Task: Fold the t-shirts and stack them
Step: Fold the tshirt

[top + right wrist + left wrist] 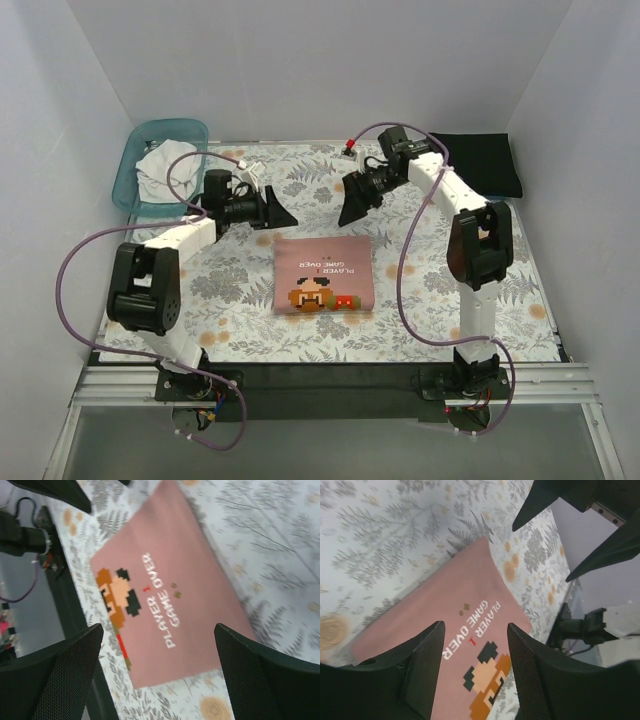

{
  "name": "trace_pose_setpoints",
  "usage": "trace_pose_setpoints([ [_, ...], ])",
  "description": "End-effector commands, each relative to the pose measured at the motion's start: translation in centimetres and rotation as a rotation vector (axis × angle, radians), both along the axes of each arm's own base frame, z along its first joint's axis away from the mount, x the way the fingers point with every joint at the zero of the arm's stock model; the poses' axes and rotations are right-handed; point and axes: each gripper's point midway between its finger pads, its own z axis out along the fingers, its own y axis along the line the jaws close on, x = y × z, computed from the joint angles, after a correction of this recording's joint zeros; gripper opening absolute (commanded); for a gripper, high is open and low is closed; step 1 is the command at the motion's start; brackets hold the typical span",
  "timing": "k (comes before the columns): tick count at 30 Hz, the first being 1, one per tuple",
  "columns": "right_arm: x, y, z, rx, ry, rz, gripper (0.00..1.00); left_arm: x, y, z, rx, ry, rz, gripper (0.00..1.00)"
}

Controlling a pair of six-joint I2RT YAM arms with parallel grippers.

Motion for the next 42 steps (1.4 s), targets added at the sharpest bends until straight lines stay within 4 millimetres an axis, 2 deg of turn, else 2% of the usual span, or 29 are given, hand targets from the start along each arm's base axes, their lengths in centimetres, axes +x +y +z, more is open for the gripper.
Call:
trace_pose_setpoints([
  [1, -2.7, 3.0, -2.8, 0.100, 0.189, 0.082, 0.98, -1.7, -1.8, -1.9, -0.111, 0.171, -0.035, 0.52],
  [5, -1.8, 2.8, -6.9, 0.058, 0.232, 0.072, 0.98, -0.8, -1.8, -4.8, -0.115, 0.232, 0.003, 0.52],
  [6, -1.5, 2.7, -7.9, 0.042, 0.234, 0.065, 0.98, -0.6, -1.8, -6.2, -0.099, 0.246, 0.013, 0.52],
  [7, -1.1, 2.4, -9.5, 0.020, 0.251, 0.049, 0.98, -0.2, -1.6, -6.9, -0.087, 0.252, 0.026, 0.52],
  [10, 1.3, 1.5, -12.7, -0.040, 0.223, -0.004, 0.98, 1.7, -0.9, -9.8, -0.051, 0.283, 0.052, 0.51],
  [11, 2.1, 1.4, -12.9, -0.055, 0.207, -0.019, 0.98, 2.3, -0.6, -10.4, -0.043, 0.295, 0.063, 0.50],
  [12, 3.7, 1.3, -12.5, -0.074, 0.164, -0.043, 0.98, 3.3, 0.2, -10.8, -0.025, 0.297, 0.090, 0.49],
  [14, 5.2, 1.3, -10.8, -0.071, 0.097, -0.055, 0.98, 4.9, 0.7, -9.8, -0.043, 0.272, 0.096, 0.50],
  [15, 6.4, 1.5, -9.2, -0.069, 0.037, -0.065, 0.98, 5.4, 0.9, -8.7, -0.055, 0.247, 0.097, 0.50],
  [16, 7.0, 1.5, -6.9, -0.053, -0.015, -0.071, 0.98, 5.5, 0.9, -6.7, -0.069, 0.199, 0.081, 0.51],
  [17, 7.2, 1.5, -5.6, -0.042, -0.040, -0.075, 0.98, 5.3, 0.8, -5.4, -0.076, 0.171, 0.072, 0.52],
  [18, 7.1, 1.6, -4.2, -0.027, -0.062, -0.074, 0.98, 5.0, 0.7, -4.2, -0.086, 0.149, 0.061, 0.54],
  [19, 6.5, 1.6, -1.6, 0.001, -0.088, -0.076, 0.98, 4.1, 0.6, -2.0, -0.106, 0.114, 0.039, 0.54],
  [21, 3.7, 1.6, 1.4, 0.076, -0.074, -0.045, 0.98, 2.8, 0.4, -0.2, -0.136, 0.117, 0.024, 0.56],
  [22, 2.4, 1.7, 1.6, 0.094, -0.032, -0.052, 0.98, 1.6, 0.4, 0.0, -0.148, 0.137, 0.018, 0.56],
  [23, 1.3, 1.6, 2.0, 0.118, -0.010, -0.052, 0.98, 0.6, 0.1, 1.7, -0.165, 0.126, 0.013, 0.56],
  [24, 0.1, 1.8, 2.6, 0.161, 0.015, -0.051, 0.98, -0.4, -0.5, 2.0, -0.171, 0.132, -0.001, 0.56],
  [25, -1.7, 1.4, 1.7, 0.192, 0.020, -0.064, 0.98, -1.4, -1.0, 2.2, -0.174, 0.140, -0.010, 0.56],
  [26, -2.7, 1.7, 2.0, 0.225, 0.094, -0.108, 0.98, -3.1, -1.3, 1.6, -0.181, 0.168, -0.016, 0.56],
  [28, -5.3, 1.9, 2.0, 0.283, 0.154, -0.092, 0.98, -5.1, -2.6, 1.3, -0.219, 0.247, -0.036, 0.56],
  [31, -6.6, 2.5, -1.0, 0.276, 0.246, -0.088, 0.98, -6.7, -4.0, -0.9, -0.220, 0.322, -0.053, 0.56],
  [32, -6.3, 2.7, -1.4, 0.277, 0.260, -0.085, 0.98, -6.5, -4.3, -1.5, -0.219, 0.321, -0.049, 0.56],
  [33, -6.1, 2.9, -3.1, 0.264, 0.300, -0.084, 0.98, -6.4, -4.7, -3.2, -0.209, 0.369, -0.035, 0.55],
  [34, -5.8, 3.0, -3.9, 0.256, 0.312, -0.088, 0.98, -6.0, -4.8, -3.9, -0.206, 0.377, -0.024, 0.55],
  [35, -5.5, 3.0, -4.7, 0.248, 0.327, -0.092, 0.98, -5.6, -4.8, -4.7, -0.200, 0.397, -0.008, 0.54],
  [36, -5.6, 3.0, -6.7, 0.230, 0.374, -0.094, 0.98, -5.2, -4.7, -5.5, -0.196, 0.413, -0.001, 0.54],
  [37, -5.3, 2.6, -7.7, 0.220, 0.390, -0.108, 0.98, -5.0, -4.6, -7.2, -0.178, 0.440, 0.004, 0.53],
  [40, -3.8, 1.0, -10.8, 0.174, 0.409, -0.158, 0.98, -4.0, -3.6, -9.7, -0.135, 0.441, 0.024, 0.52],
  [42, -2.9, 0.2, -10.4, 0.151, 0.398, -0.174, 0.98, -3.4, -2.5, -10.3, -0.136, 0.489, 0.049, 0.52],
])
